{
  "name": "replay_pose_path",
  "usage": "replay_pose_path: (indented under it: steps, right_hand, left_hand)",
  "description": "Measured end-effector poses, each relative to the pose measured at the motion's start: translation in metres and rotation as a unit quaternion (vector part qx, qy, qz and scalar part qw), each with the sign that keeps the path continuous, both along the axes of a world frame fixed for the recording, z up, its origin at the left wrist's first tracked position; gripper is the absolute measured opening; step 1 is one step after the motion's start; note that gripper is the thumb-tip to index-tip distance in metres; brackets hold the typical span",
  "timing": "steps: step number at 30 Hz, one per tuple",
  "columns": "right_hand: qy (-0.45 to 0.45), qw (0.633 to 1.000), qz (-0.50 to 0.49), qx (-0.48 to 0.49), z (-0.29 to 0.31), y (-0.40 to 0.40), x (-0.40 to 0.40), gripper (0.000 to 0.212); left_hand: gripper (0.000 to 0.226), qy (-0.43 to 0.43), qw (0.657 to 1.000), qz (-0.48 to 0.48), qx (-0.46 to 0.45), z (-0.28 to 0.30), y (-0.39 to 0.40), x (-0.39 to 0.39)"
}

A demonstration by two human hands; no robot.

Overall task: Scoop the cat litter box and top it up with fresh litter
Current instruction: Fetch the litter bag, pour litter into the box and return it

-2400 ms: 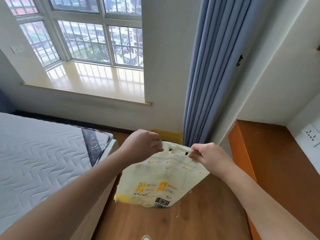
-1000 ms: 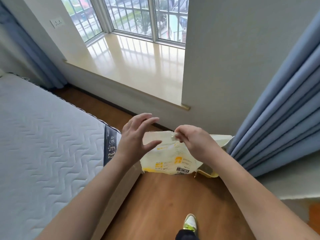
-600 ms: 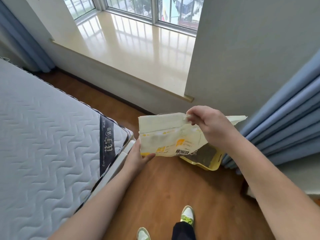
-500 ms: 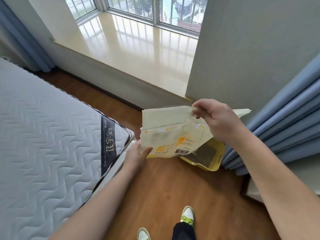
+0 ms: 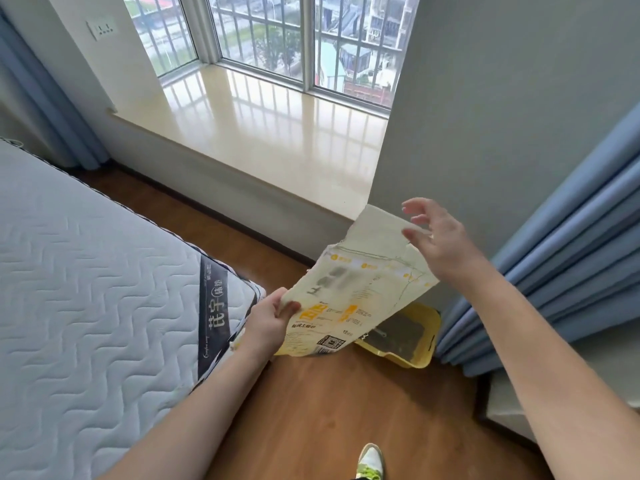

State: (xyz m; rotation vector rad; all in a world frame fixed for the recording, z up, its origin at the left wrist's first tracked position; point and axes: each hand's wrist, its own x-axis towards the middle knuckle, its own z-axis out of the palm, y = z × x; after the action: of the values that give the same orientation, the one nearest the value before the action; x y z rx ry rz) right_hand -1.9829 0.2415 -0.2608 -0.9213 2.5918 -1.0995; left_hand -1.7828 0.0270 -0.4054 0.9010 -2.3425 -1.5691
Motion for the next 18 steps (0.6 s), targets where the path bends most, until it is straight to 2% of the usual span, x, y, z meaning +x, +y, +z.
replay_pose_path:
  steps: [1,3,5,7,10,13,15,18]
  right_hand:
    - [0.013,1.0,-0.002,-0.014,0.0,-0.001,0.007,0.041]
    - [0.095,0.994,0.008,-0.062,0.002,-0.007,0.024,0.062]
    - [0.225,0.969,0.052,-0.09,0.006,-0.017,0.044,0.068]
    - [0.322,0.936,0.117,-0.079,0.004,-0.031,0.063,0.064]
    - [0.345,0.918,0.196,-0.014,-0.02,-0.055,0.089,0.052]
    - [0.316,0.927,0.192,0.07,-0.059,-0.067,0.098,0.054]
    - [0.346,0.909,0.191,0.13,-0.078,-0.068,0.092,0.055]
    - [0.393,0.879,0.18,0.201,-0.089,-0.068,0.081,0.043]
  left_hand:
    - [0.034,-0.008,1.0,-0.008,-0.019,-0.001,0.0,-0.001]
    - [0.031,-0.014,0.999,-0.011,-0.041,-0.001,0.001,-0.002]
    - [0.028,-0.018,0.998,-0.011,-0.053,0.002,0.001,-0.002]
    - [0.027,-0.026,0.997,-0.012,-0.066,0.004,0.0,-0.003]
    - [0.028,-0.027,0.995,-0.013,-0.098,0.006,0.002,-0.004]
    - [0.028,-0.026,0.994,-0.014,-0.103,0.002,0.01,-0.007]
    - [0.027,-0.032,0.994,-0.017,-0.099,-0.002,0.017,-0.011]
    - [0.028,-0.042,0.993,-0.013,-0.109,-0.006,0.026,-0.017]
